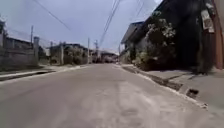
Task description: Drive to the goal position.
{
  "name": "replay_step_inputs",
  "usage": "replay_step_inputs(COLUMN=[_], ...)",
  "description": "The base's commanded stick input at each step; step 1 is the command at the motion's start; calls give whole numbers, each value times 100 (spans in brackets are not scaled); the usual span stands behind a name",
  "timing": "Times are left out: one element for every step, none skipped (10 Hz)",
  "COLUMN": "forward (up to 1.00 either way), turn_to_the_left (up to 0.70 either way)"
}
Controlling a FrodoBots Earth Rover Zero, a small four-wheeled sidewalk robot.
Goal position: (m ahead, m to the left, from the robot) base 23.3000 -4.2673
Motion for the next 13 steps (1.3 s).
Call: replay_step_inputs(forward=[100,100,100,100,100,100,100,100,100,100,100,100,100], turn_to_the_left=[0,0,-1,-2,-15,-11,-18,-26,-32,-8,-11,-22,-20])
